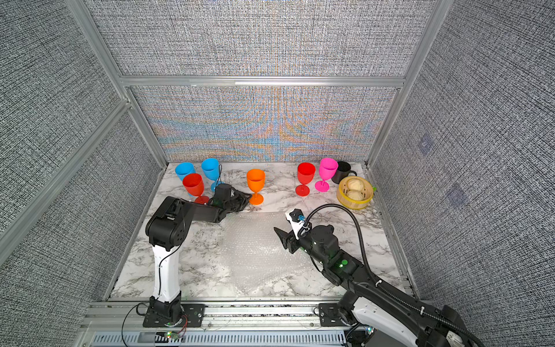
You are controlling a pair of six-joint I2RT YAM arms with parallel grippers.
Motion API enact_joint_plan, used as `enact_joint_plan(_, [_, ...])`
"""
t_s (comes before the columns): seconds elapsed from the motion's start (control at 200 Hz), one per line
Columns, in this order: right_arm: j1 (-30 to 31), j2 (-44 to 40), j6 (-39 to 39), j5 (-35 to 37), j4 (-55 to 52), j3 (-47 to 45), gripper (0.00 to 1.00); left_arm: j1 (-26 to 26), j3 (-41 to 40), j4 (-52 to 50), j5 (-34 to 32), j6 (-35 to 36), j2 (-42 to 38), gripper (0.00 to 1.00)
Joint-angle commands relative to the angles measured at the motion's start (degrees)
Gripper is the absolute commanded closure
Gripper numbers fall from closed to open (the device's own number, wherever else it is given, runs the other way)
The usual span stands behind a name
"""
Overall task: Unpack wine glasses from bubble wrap
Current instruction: Place the wine glass at the center of the board.
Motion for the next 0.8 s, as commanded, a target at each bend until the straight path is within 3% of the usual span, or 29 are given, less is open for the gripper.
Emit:
enact_joint_plan(0.0, [0.0,-0.3,0.3,0.6,-0.7,0.7,0.37,0.4,-0.3,-9.3,-1.8,2.0,-0.5,0.63])
enact_joint_plan(0.27, [0.0,-0.9,0.1,0.8,-2.5,2.1,0.37,1.2,1.0,-15.9,-3.4,5.5,-4.9,0.56])
enact_joint_plan(0.796, [0.0,-1.5,0.2,2.7,-4.1,4.0,0.38,2.0,2.7,-28.5,-6.2,15.8,-18.4,0.55])
